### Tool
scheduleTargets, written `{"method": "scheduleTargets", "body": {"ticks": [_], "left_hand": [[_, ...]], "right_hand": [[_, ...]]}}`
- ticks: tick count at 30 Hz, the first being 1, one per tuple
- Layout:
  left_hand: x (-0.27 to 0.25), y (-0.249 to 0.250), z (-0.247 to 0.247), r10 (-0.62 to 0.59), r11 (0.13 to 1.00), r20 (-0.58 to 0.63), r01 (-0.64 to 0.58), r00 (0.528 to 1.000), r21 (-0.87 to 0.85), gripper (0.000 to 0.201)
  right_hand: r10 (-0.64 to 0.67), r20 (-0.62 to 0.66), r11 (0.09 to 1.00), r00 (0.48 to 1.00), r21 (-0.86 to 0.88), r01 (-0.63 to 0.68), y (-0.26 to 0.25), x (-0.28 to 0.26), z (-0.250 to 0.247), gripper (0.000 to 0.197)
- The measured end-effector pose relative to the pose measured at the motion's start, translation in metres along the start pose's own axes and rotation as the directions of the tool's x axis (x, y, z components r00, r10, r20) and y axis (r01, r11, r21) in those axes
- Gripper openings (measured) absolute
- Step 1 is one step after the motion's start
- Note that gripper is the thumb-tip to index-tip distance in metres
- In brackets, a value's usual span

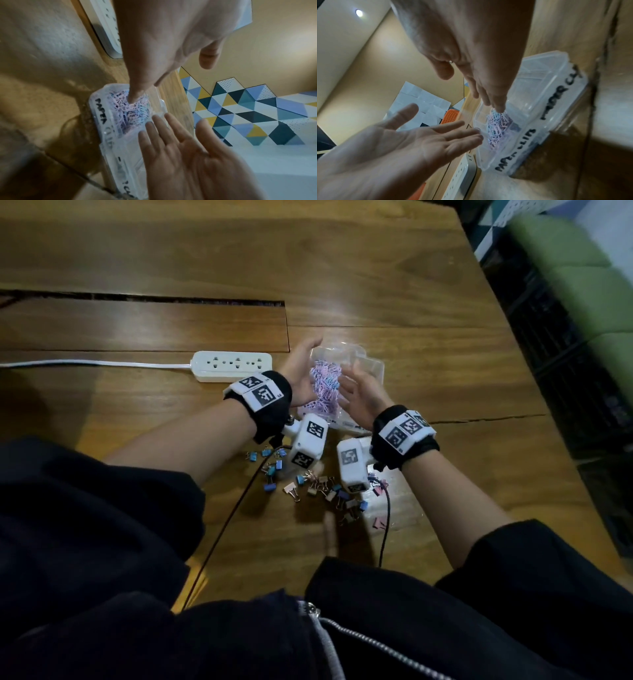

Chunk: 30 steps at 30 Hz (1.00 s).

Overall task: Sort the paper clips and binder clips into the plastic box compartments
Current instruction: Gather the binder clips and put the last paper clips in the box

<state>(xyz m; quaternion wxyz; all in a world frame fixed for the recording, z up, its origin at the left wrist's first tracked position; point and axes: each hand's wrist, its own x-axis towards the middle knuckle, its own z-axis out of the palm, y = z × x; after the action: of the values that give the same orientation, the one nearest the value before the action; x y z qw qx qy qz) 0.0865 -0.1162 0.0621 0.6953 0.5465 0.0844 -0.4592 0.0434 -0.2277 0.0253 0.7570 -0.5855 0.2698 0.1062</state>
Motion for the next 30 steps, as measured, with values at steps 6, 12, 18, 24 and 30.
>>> {"method": "scheduleTargets", "body": {"ticks": [6, 12, 18, 24, 30], "left_hand": [[-0.001, -0.019, -0.031, 0.115, 0.884, -0.088, -0.061, 0.990, 0.464, 0.029], [-0.032, -0.072, -0.074, 0.147, 0.116, -0.117, 0.101, 0.982, 0.988, 0.045], [-0.041, -0.102, -0.083, 0.096, -0.058, -0.148, 0.154, 0.984, 0.986, 0.084], [-0.034, -0.109, -0.073, 0.145, -0.047, -0.116, 0.123, 0.983, 0.991, 0.069], [-0.040, -0.121, -0.057, 0.191, -0.149, 0.016, 0.013, 0.982, 0.989, 0.034]], "right_hand": [[-0.098, -0.117, 0.993, 0.988, -0.076, 0.089, 0.021, -0.053, -0.019, 0.020], [-0.105, -0.247, 0.892, 0.963, -0.451, -0.019, 0.069, -0.093, -0.061, 0.019], [-0.051, -0.407, 0.621, 0.912, -0.728, -0.290, 0.107, -0.096, -0.073, 0.054], [-0.138, -0.333, 0.592, 0.933, -0.783, -0.192, 0.120, -0.091, -0.054, 0.051], [-0.229, -0.289, 0.565, 0.930, -0.817, -0.115, 0.124, -0.096, -0.050, 0.021]]}}
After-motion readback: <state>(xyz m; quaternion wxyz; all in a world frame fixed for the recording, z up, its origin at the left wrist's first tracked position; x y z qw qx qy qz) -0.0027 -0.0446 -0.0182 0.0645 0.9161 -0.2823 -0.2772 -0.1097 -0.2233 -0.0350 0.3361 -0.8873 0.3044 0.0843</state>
